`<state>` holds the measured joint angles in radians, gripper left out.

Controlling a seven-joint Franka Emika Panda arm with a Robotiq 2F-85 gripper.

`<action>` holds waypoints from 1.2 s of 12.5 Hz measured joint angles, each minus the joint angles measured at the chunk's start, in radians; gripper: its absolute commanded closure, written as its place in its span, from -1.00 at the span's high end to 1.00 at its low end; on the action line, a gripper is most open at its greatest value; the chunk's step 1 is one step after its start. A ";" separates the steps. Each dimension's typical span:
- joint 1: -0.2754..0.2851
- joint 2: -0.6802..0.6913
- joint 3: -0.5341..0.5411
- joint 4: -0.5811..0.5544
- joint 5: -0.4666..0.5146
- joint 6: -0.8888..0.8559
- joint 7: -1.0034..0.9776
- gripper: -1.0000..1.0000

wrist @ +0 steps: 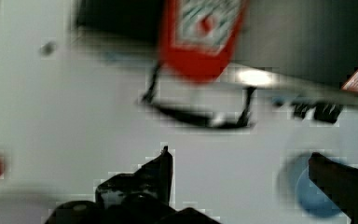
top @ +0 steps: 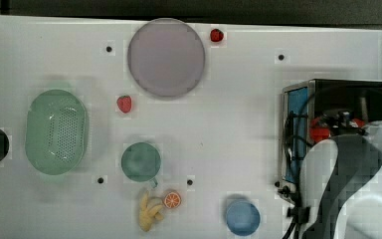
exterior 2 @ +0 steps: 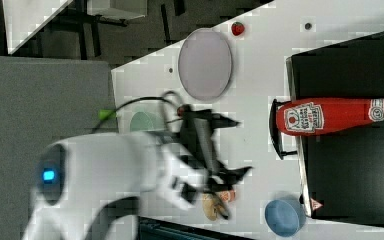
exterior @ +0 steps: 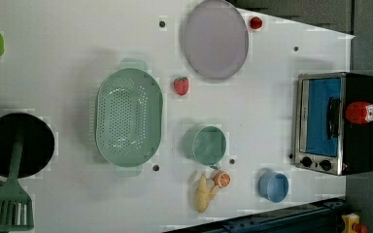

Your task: Pick Ketchup from oven and place it on table.

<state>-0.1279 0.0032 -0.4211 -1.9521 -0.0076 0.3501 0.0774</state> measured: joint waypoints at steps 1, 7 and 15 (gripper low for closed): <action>-0.015 0.038 -0.021 -0.007 -0.015 0.050 0.000 1.00; -0.028 0.165 -0.110 0.076 0.022 0.195 0.003 1.00; -0.024 0.333 -0.098 0.066 0.190 0.272 0.005 1.00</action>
<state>-0.1520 0.3359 -0.5195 -1.8857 0.1827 0.6221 0.0822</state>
